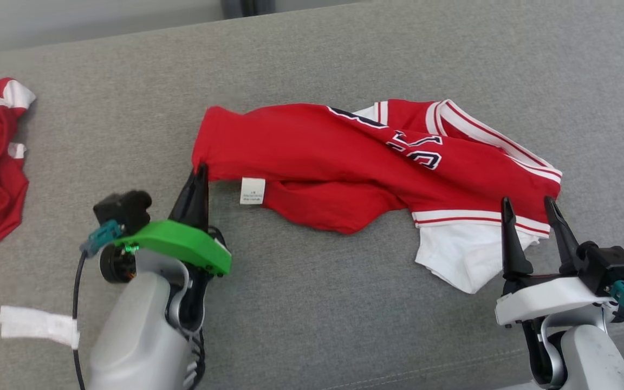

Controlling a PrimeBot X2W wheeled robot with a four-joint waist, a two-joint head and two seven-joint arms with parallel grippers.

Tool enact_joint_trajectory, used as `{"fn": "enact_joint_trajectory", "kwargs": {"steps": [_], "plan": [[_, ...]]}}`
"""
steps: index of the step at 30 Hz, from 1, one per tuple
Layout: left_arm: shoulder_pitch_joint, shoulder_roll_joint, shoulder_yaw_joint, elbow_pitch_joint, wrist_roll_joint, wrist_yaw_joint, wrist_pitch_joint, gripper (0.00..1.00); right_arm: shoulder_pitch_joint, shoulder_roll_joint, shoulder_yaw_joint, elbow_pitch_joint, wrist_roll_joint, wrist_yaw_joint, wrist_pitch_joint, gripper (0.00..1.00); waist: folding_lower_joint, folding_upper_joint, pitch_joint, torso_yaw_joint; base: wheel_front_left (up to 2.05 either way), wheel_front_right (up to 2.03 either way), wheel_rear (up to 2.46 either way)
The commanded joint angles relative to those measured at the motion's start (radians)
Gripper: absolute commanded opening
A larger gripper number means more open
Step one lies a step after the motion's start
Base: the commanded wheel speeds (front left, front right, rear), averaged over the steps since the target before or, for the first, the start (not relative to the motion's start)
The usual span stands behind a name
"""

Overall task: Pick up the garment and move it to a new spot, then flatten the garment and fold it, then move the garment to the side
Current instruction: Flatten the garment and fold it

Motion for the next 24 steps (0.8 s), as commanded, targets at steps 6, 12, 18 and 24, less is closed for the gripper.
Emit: {"fn": "enact_joint_trajectory", "kwargs": {"steps": [6,12,18,24], "plan": [[0.262,0.031,0.027,-0.314,-0.075,0.049,0.074,0.00,0.025,-0.001,-0.025,-0.016,-0.015,0.000,0.004,1.00,0.0000,0.0000,-0.045,0.087,0.00,0.00,0.00],[0.451,0.031,0.041,-0.636,-0.132,0.129,0.142,0.00,0.024,-0.002,-0.031,-0.029,-0.027,0.000,0.015,1.00,0.0000,0.0000,-0.050,0.112,0.00,0.00,0.00],[0.567,0.049,0.035,-0.786,-0.128,0.200,0.191,0.00,0.028,-0.002,-0.030,-0.044,-0.033,0.000,0.030,1.00,0.0000,0.0000,-0.054,0.116,0.00,0.00,0.00],[0.490,0.103,-0.018,-0.626,-0.002,0.133,0.114,0.00,0.022,-0.002,-0.037,-0.053,-0.034,0.000,0.038,1.00,0.0000,0.0000,-0.051,0.118,0.00,0.00,0.00]]}}
